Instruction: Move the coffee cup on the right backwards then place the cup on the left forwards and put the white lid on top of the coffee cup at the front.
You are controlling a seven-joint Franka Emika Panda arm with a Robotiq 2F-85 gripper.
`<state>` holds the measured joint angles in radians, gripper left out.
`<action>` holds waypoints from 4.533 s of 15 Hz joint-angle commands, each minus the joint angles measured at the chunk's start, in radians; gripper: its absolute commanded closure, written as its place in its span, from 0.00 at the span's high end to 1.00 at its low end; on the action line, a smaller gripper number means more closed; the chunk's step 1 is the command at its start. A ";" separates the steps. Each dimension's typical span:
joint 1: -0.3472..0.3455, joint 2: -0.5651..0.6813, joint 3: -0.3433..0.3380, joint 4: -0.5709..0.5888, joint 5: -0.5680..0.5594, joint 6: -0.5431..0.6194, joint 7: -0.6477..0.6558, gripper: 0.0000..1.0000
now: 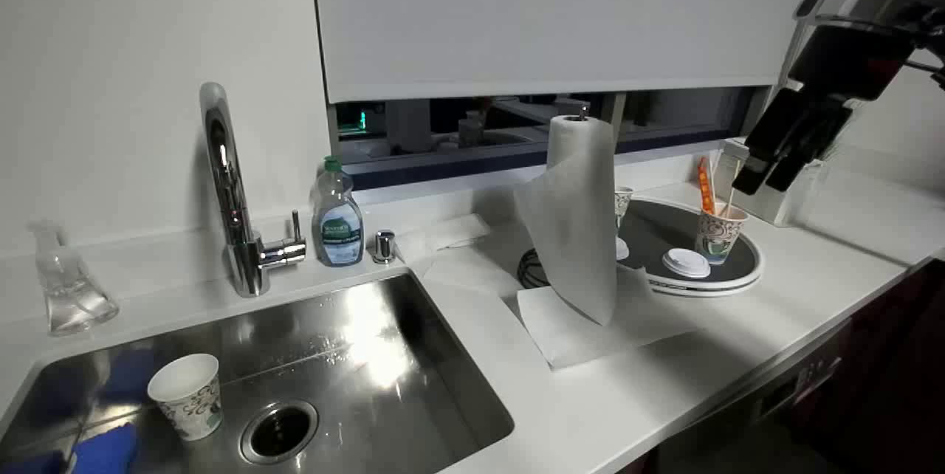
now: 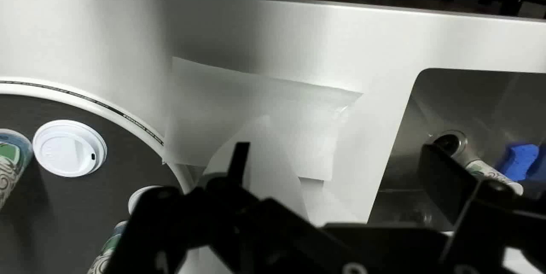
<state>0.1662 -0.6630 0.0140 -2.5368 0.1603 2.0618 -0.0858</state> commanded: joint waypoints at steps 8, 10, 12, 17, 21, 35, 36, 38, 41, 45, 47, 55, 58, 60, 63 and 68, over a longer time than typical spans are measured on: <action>-0.010 0.001 0.009 0.003 0.006 -0.004 -0.005 1.00; -0.015 0.004 0.011 0.004 0.019 0.001 0.022 1.00; -0.044 0.015 0.039 0.004 -0.002 0.031 0.091 1.00; -0.145 0.070 0.106 0.015 -0.066 0.169 0.304 1.00; -0.153 0.074 0.100 0.018 -0.089 0.172 0.328 1.00; -0.438 0.369 0.376 0.117 -0.379 0.467 0.962 1.00; -0.478 0.393 0.397 0.123 -0.442 0.473 1.040 1.00; -0.550 0.438 0.418 0.130 -0.566 0.460 1.176 1.00; -0.482 0.486 0.286 0.135 -0.726 0.358 1.312 1.00; -0.404 0.493 0.159 0.121 -0.790 0.312 1.275 1.00; -0.393 0.503 0.130 0.126 -0.819 0.277 1.277 1.00; -0.339 0.598 -0.066 0.105 -0.718 0.624 0.746 1.00; -0.346 0.657 -0.105 0.150 -0.679 0.602 0.506 1.00; -0.347 0.695 -0.112 0.200 -0.722 0.565 0.420 1.00; -0.340 0.676 -0.131 0.184 -0.752 0.601 0.465 1.00; -0.330 0.750 -0.138 0.231 -0.809 0.699 0.494 1.00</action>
<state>-0.1847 0.0284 -0.1036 -2.3333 -0.6187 2.6789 0.3954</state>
